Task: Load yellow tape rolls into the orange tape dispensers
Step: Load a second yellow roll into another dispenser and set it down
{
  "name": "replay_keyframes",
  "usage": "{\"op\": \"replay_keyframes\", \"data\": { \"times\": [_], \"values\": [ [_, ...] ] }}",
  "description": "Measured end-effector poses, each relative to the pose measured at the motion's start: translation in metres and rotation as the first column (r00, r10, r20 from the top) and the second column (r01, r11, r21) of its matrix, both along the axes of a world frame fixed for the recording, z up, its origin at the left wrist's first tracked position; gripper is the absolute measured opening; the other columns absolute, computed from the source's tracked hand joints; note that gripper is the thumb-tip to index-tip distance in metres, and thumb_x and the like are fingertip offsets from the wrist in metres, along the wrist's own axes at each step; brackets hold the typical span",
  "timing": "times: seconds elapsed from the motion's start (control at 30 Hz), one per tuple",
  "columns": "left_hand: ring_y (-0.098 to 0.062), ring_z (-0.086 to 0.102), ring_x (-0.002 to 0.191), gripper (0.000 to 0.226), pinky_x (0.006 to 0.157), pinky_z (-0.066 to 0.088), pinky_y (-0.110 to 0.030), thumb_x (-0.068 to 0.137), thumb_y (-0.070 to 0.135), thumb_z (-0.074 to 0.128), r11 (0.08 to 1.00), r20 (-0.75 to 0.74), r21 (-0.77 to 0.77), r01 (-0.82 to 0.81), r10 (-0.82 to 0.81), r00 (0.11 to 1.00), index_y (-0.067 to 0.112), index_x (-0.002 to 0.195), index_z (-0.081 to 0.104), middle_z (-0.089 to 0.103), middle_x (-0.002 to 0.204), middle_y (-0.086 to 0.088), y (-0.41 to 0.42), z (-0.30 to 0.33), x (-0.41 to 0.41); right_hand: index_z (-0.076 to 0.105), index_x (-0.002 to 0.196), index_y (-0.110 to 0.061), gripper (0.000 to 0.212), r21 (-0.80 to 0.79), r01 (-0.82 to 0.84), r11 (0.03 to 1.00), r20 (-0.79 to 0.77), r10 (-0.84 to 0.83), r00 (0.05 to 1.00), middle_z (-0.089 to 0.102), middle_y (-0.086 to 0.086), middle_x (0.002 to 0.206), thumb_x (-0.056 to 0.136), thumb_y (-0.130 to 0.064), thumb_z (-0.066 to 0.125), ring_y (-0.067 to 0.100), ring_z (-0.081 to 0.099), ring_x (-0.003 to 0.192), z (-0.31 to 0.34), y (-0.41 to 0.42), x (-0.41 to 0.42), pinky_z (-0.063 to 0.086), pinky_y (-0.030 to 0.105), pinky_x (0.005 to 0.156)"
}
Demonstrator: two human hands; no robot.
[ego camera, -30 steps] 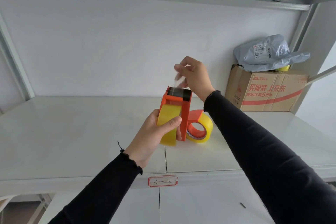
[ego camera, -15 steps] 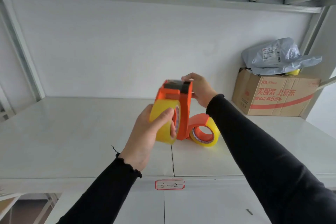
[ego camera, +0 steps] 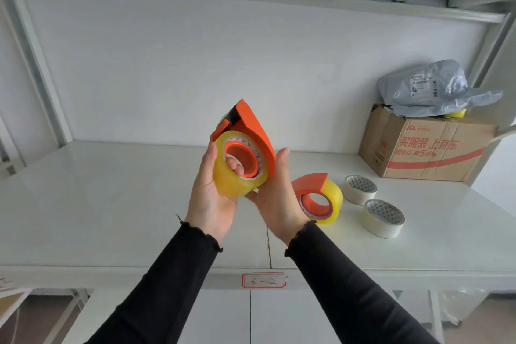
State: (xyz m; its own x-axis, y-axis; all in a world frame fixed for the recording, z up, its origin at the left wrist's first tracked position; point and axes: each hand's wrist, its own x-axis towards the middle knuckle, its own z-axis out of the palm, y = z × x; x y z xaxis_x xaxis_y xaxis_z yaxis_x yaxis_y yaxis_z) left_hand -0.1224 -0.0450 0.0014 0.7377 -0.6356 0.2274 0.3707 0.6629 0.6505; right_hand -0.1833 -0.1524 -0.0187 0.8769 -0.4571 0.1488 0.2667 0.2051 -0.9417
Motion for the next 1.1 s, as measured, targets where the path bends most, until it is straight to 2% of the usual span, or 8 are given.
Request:
{"op": "replay_keyframes", "data": {
  "times": [0.2,0.3,0.4,0.47,0.77,0.83,0.93,1.1],
  "values": [
    [-0.022,0.060,0.114,0.046,0.106,0.041,-0.036,0.096,0.050,0.049,0.920,0.106,0.345,0.187,-0.236,0.966,0.013,0.120,0.064,0.068,0.113,-0.005,0.027,-0.044,0.041,0.061,0.139,-0.015,0.036,-0.496,0.205,0.844,-0.021,-0.248,0.968,0.070,-0.005,0.106,0.105,-0.018,0.053,0.007,0.064,0.085,0.024,-0.012,0.003,0.053,0.021,0.078],
    [-0.021,0.057,0.124,0.046,0.108,0.039,-0.032,0.086,0.050,0.065,0.639,0.378,0.761,-0.107,-0.304,0.874,0.021,0.122,0.064,0.063,0.124,0.001,0.057,-0.064,0.081,0.054,0.148,-0.021,0.047,-0.902,0.045,0.429,-0.095,-0.300,0.949,0.064,-0.004,0.128,0.101,-0.021,0.058,0.013,0.062,0.112,0.032,-0.031,0.009,0.047,0.028,0.097],
    [-0.018,0.056,0.122,0.034,0.094,0.039,-0.025,0.092,0.021,0.065,0.404,0.628,0.769,-0.495,-0.333,0.704,0.016,0.125,0.059,0.061,0.127,0.000,0.084,-0.071,0.121,0.052,0.147,-0.028,0.048,-0.970,-0.238,-0.041,-0.216,-0.294,0.931,0.057,-0.002,0.143,0.100,-0.028,0.055,0.022,0.057,0.126,0.023,-0.028,0.023,0.045,0.037,0.105],
    [-0.018,0.056,0.122,0.032,0.092,0.037,-0.025,0.091,0.015,0.061,0.314,0.709,0.700,-0.641,-0.408,0.575,0.018,0.122,0.061,0.063,0.128,-0.002,0.097,-0.071,0.140,0.050,0.148,-0.033,0.047,-0.911,-0.382,-0.157,-0.325,-0.300,0.897,0.055,-0.002,0.145,0.101,-0.031,0.050,0.024,0.058,0.123,0.012,-0.016,0.035,0.046,0.039,0.104],
    [-0.016,0.053,0.123,0.033,0.092,0.036,-0.024,0.090,0.013,0.054,0.353,0.725,0.668,-0.655,-0.507,0.466,0.022,0.121,0.062,0.060,0.131,0.001,0.118,-0.071,0.158,0.064,0.126,-0.024,0.075,-0.656,-0.747,-0.108,-0.659,-0.399,0.637,0.062,-0.001,0.127,0.083,-0.083,0.043,0.024,0.049,0.122,0.049,0.013,0.068,0.041,0.045,0.107],
    [-0.015,0.052,0.125,0.034,0.091,0.036,-0.024,0.090,0.012,0.053,0.374,0.727,0.671,-0.640,-0.500,0.470,0.022,0.120,0.062,0.060,0.131,0.002,0.116,-0.069,0.160,0.071,0.105,-0.013,0.068,-0.717,-0.693,-0.076,-0.613,-0.405,0.678,0.066,0.001,0.103,0.093,-0.073,0.042,0.023,0.059,0.105,0.057,0.027,0.096,0.045,0.037,0.095],
    [-0.012,0.053,0.125,0.034,0.089,0.037,-0.023,0.089,0.012,0.051,0.397,0.737,0.665,-0.633,-0.487,0.469,0.023,0.120,0.062,0.061,0.130,0.003,0.114,-0.067,0.161,0.069,0.124,-0.015,0.044,-0.589,-0.799,-0.125,-0.691,-0.436,0.577,0.065,0.001,0.118,0.096,-0.049,0.061,0.026,0.060,0.121,0.057,0.045,0.135,0.046,0.031,0.082],
    [-0.006,0.052,0.117,0.033,0.086,0.035,-0.020,0.090,0.012,0.051,0.433,0.760,0.644,-0.631,-0.463,0.457,0.023,0.118,0.063,0.061,0.127,0.006,0.116,-0.067,0.163,0.066,0.120,-0.007,0.059,-0.409,-0.875,-0.257,-0.654,-0.587,0.478,0.069,0.005,0.110,0.090,-0.058,0.065,0.026,0.064,0.107,0.059,0.050,0.155,0.043,0.030,0.074]
  ]
}}
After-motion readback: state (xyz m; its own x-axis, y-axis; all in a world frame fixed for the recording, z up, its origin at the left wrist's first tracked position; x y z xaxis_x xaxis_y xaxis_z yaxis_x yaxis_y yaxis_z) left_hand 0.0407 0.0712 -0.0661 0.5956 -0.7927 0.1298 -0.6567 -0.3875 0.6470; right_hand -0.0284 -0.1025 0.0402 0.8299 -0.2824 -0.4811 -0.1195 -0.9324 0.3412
